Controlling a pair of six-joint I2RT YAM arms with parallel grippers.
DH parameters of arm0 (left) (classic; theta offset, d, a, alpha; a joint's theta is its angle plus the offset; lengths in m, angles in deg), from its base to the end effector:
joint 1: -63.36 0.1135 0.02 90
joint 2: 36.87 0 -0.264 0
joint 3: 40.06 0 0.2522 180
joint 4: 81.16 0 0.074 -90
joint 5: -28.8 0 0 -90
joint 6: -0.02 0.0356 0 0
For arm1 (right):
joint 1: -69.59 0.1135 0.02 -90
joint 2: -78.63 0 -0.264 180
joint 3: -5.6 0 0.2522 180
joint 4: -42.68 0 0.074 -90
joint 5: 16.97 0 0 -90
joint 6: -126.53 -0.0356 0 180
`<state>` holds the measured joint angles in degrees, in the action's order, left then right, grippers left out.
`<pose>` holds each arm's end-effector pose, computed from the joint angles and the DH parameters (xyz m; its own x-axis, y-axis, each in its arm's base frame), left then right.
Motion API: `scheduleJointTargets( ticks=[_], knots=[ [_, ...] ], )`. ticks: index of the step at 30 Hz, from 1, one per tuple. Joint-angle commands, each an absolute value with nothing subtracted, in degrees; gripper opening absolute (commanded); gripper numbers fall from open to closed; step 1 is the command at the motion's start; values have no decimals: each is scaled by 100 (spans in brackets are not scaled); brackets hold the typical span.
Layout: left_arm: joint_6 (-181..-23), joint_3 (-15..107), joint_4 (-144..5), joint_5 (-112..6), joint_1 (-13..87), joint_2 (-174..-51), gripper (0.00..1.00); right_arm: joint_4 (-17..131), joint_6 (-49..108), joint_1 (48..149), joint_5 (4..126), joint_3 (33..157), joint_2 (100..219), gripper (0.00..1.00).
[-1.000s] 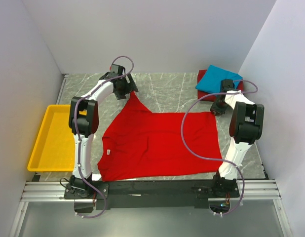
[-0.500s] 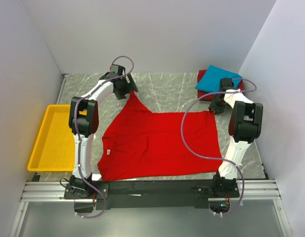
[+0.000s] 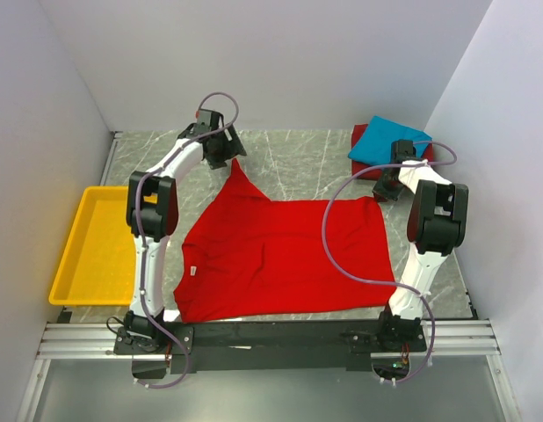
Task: Fold and stack the t-shirts
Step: Fold the tshirt
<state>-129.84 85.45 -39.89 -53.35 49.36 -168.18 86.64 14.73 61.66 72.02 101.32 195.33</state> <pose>0.5030 -0.1304 0.2063 -0.7568 -0.4657 -0.4587 -0.2021 0.8341 -0.5133 0.4166 -0.0574 0.1598 -0.7846 0.4842 -0.3873 0.4544 0.8740 0.1721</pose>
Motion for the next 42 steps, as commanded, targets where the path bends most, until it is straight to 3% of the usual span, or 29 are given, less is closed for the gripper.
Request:
scheduleJointTargets(
  ticks=[1,11,19,25,26,31,42],
  knots=[
    [-12971,9033,-4147,-5382,4956,-17195,84,8966,1482,6203,7180,9952,19614,0],
    [-12918,9288,-4155,-5602,4965,-17486,71,8984,1456,6212,7189,9899,19526,0],
    [-13015,9244,-4270,-5523,4965,-17513,50,9010,1456,6212,7181,9908,19526,0],
    [-13024,9262,-4287,-5444,4965,-17548,29,9080,1473,6220,7163,10014,19509,0],
    [-13032,9253,-4287,-5426,4965,-17557,21,9089,1482,6220,7163,10049,19500,0],
    [-13050,9279,-4270,-5444,4974,-17513,2,9142,1508,6238,7242,10145,19395,0],
    [-13041,9718,-4463,-5243,5194,-17592,0,9370,1509,6317,7295,10769,19464,0]
  ],
)
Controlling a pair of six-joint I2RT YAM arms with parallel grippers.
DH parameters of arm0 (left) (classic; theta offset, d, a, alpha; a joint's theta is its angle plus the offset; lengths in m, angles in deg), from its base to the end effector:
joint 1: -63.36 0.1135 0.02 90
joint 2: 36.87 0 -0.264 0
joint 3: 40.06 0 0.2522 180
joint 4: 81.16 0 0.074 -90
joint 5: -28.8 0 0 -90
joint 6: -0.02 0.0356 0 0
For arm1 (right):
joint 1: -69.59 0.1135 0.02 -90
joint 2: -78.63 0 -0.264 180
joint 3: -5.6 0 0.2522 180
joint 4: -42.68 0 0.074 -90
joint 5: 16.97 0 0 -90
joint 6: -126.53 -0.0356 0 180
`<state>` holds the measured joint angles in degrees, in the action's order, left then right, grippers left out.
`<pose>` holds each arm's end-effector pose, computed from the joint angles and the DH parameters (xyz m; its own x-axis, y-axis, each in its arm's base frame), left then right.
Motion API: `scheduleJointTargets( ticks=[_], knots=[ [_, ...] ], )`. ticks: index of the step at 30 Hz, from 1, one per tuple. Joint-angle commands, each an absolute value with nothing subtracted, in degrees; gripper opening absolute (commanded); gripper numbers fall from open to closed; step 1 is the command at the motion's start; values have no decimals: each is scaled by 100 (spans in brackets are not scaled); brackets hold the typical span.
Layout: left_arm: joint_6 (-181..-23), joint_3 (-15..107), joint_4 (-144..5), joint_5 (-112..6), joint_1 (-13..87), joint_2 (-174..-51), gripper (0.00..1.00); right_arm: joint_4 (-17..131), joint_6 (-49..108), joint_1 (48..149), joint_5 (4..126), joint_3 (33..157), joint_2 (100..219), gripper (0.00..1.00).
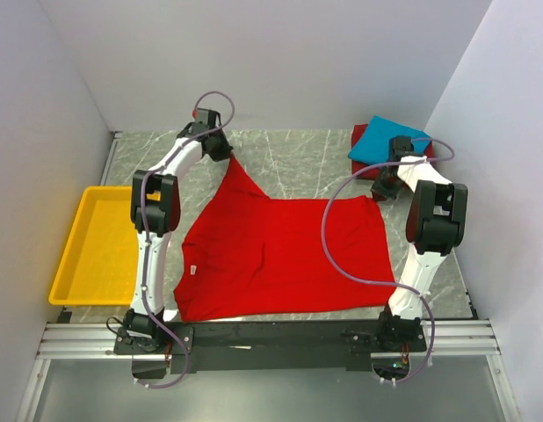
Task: Fold and stack the t-shirts
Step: Fold the tshirt
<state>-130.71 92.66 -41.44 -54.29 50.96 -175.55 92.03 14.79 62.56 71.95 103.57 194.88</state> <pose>0.5319 -0.1213 0.1834 -0.7222 -0.5044 -0.4733 -0.2322 0.8213 -0.5211 0.4149 -0.0505 0.1698 -0.8098 0.4730 -0.3471 0.4470 0.8806 0.1572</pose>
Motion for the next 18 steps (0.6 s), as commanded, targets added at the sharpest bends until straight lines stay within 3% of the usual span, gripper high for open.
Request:
scheduleJointTargets(
  ticks=[1,13,18],
  knots=[
    [-13041,9745,-4489,-5215,5220,-17600,0,9397,1508,6326,7295,10831,19491,0],
    [-13094,10176,-4850,-4811,5545,-17531,0,9766,1517,6370,7295,12105,19983,0],
    [-13471,9634,-4850,-4600,5624,-16996,0,9775,1570,6396,7268,12282,19913,0]
  ],
)
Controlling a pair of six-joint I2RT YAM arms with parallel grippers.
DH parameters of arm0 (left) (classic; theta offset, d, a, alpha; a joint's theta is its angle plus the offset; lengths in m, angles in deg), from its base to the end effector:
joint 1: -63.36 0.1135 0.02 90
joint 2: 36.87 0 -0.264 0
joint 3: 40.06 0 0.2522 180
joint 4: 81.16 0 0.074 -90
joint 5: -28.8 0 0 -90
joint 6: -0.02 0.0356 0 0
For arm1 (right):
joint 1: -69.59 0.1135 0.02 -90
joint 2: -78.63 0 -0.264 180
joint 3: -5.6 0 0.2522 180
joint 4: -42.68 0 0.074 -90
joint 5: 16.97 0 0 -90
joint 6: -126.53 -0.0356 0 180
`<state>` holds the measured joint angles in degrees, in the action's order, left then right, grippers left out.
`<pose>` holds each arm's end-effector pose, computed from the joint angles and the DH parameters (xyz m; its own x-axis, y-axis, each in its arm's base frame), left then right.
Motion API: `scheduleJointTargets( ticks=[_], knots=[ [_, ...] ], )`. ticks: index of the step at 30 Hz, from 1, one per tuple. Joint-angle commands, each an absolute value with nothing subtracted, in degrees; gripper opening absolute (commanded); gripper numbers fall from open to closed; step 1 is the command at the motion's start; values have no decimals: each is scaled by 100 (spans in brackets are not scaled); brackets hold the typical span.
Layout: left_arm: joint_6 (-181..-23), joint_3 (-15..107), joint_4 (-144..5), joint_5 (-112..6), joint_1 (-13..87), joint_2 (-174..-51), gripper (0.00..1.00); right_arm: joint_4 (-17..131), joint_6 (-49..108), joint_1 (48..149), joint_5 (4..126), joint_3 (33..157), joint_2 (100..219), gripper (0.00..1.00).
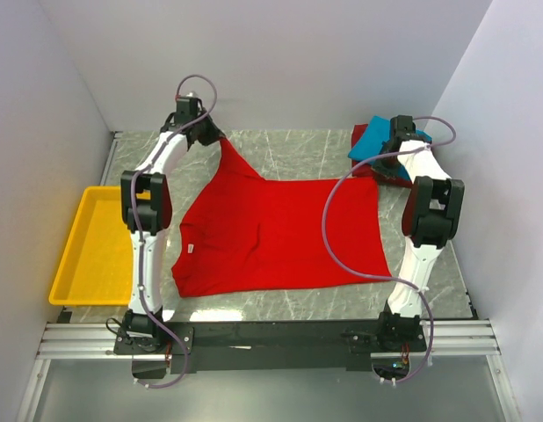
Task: Fold and stack the t-shirts
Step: Fold the tshirt
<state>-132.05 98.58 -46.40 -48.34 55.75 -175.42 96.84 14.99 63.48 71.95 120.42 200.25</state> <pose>0.5535 -0.0819 0.2268 -0.6266 -0.5753 -0.5257 -0.1473 0.7498 -0.6451 0.4595 -0.0485 0.2126 -0.7729 0.4519 -0.4455 0.4097 0.8915 0.1936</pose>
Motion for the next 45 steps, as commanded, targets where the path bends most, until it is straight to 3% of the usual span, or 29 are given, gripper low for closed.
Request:
scheduleJointTargets(
  ticks=[1,21,45],
  knots=[
    [-13542,9440,-4885,-4574,5624,-16864,0,9757,1570,6396,7268,12247,19878,0],
    [-14623,5107,-5518,-4292,5624,-13630,0,9248,1623,6572,7514,10401,18525,0],
    [-14887,2873,-4947,-4565,5598,-10949,0,9239,1377,6739,8173,9073,17347,0]
  ],
)
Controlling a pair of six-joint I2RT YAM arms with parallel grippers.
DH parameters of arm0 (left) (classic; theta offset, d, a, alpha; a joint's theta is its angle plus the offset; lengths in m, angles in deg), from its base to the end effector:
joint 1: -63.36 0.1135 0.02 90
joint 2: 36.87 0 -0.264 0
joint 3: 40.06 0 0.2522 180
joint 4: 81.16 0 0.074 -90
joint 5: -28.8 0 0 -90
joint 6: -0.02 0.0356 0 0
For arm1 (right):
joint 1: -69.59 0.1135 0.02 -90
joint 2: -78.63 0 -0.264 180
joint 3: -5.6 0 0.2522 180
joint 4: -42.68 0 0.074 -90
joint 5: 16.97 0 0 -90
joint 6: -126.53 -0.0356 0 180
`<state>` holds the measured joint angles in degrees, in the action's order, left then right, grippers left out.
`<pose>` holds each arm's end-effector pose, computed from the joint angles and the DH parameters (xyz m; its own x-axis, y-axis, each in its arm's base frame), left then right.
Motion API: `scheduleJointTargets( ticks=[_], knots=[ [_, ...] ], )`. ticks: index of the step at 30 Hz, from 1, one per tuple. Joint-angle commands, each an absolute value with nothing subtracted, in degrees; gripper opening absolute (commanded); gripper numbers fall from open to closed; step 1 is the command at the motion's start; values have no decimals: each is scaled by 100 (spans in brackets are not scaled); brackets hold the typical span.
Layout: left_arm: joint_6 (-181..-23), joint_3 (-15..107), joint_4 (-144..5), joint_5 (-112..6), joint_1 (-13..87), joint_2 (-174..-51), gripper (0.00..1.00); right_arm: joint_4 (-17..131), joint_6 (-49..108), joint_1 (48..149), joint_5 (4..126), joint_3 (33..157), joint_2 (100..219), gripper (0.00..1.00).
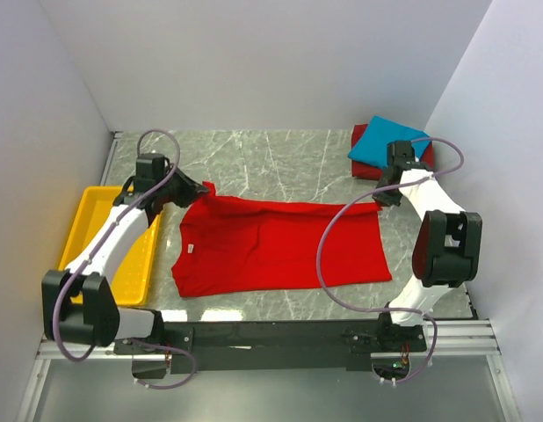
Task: Fold and stack the t-shirts
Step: Fold the tshirt
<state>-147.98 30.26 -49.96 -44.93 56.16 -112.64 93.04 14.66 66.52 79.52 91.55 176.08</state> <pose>0.2894 -0.0466 0.2809 -0.6050 -0.7441 -0.2833 -0.3203 0.5532 -0.7690 0.3522 -0.0229 0.2285 -0.7775 0.4123 -0.4748 0.4268 0.9005 0.0832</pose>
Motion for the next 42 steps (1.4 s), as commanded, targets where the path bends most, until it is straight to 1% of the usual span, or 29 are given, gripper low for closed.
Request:
scheduleJointTargets(
  ticks=[1,5,14,31,32,34,35,38,40,42],
  knots=[
    [-14930,2811,-4938,-4547,5598,-10886,0,9239,1368,6756,8191,9039,17338,0],
    [-15045,2504,-4911,-4538,5589,-10509,0,9309,1342,6818,8305,8968,17215,0],
    [-15194,2275,-4542,-4626,5589,-9894,0,9353,1236,6853,8499,8564,16863,0],
    [-15388,1581,-4173,-4539,5589,-9225,0,9502,955,6906,8674,7931,16591,0],
    [-15388,1528,-4138,-4530,5589,-9190,0,9581,911,6932,8683,7887,16512,15],
    [-15379,1458,-4120,-4477,5589,-9154,0,9669,762,6932,8806,7782,16293,34],
    [-15379,1431,-4129,-4451,5589,-9163,0,9704,744,7115,8841,7755,16187,43],
    [-15388,1369,-4226,-4328,5589,-9250,0,9600,744,7388,8982,7763,15774,47],
    [-15370,1413,-4287,-4284,5589,-9321,0,9477,893,7529,8982,7878,15607,48],
    [-15335,1439,-4305,-4266,5589,-9418,0,9196,1120,7644,8737,8009,15597,48]
  ],
)
